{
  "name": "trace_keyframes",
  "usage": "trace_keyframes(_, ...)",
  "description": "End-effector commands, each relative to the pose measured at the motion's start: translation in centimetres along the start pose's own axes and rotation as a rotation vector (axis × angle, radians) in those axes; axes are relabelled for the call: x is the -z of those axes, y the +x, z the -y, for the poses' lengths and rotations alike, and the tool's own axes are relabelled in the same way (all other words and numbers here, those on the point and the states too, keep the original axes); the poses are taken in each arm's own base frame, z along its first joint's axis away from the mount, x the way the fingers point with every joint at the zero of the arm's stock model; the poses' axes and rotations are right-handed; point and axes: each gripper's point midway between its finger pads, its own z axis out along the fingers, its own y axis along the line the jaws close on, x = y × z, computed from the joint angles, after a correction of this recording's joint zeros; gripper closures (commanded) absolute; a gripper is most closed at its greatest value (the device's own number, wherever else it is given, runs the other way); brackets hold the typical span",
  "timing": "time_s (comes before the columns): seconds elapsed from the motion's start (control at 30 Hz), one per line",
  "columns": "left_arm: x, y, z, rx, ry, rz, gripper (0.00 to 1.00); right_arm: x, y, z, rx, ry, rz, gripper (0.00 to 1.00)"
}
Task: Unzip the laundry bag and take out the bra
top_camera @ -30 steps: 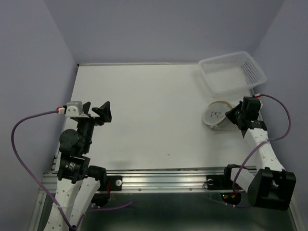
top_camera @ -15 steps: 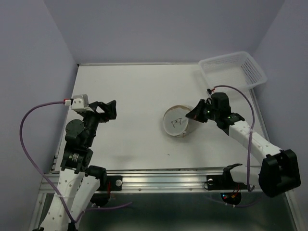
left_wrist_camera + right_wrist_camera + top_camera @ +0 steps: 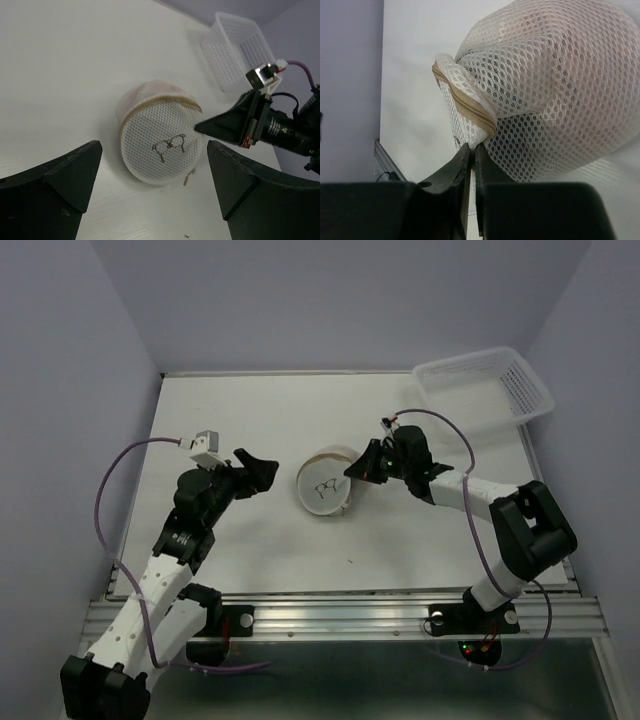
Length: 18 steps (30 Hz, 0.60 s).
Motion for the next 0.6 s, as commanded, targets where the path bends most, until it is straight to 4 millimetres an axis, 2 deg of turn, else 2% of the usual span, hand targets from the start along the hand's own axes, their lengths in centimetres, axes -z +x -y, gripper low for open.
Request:
trace_keyframes(0.0, -1.5, 2.1, 1.8, 0.102, 0.05, -0.014, 0.01, -0.8, -2.7, -1.9, 0.034, -0.066, 0.129, 0.88)
trace_keyframes(0.07, -2.2, 3.3, 1.9, 0.133, 0.029, -0.029, 0.01, -0.7, -2.7, -1.3, 0.019, -0.054, 0.157, 0.81)
trace_keyframes(0.1, -2.6, 4.5, 2.0, 0.135, 0.014, -0.054, 0.01, -0.7, -2.7, -1.1, 0.02, -0.046, 0.164, 0.76)
trace_keyframes(0.13, -2.9, 4.8, 1.8, 0.142, 0.0, -0.046, 0.01, -0.5, -2.7, -0.8, 0.028, -0.034, 0.175, 0.62)
trace_keyframes(0.23, -3.5, 6.7, 1.3, 0.181, -0.047, -0.071, 0.01, 0.3, -2.7, -0.7, 0.059, -0.019, 0.189, 0.43)
trace_keyframes(0.3, -3.9, 7.7, 0.5, 0.207, -0.089, -0.079, 0.01, 0.8, -2.8, -0.1, 0.077, 0.025, 0.197, 0.25)
trace_keyframes(0.33, -3.8, 8.4, 0.4, 0.212, -0.095, -0.089, 0.01, 1.4, -3.3, 0.0, 0.11, 0.046, 0.225, 0.12)
trace_keyframes(0.4, -4.0, 9.5, -0.2, 0.247, -0.125, -0.091, 0.01, 2.2, -3.3, 0.6, 0.142, 0.093, 0.225, 0.04)
trace_keyframes(0.43, -4.0, 10.3, 0.0, 0.256, -0.124, -0.103, 0.01, 3.0, -3.7, 0.5, 0.181, 0.11, 0.248, 0.02)
trace_keyframes(0.57, -4.4, 12.7, -0.6, 0.287, -0.139, -0.123, 0.03, 4.8, -3.2, 1.4, 0.237, 0.166, 0.248, 0.0)
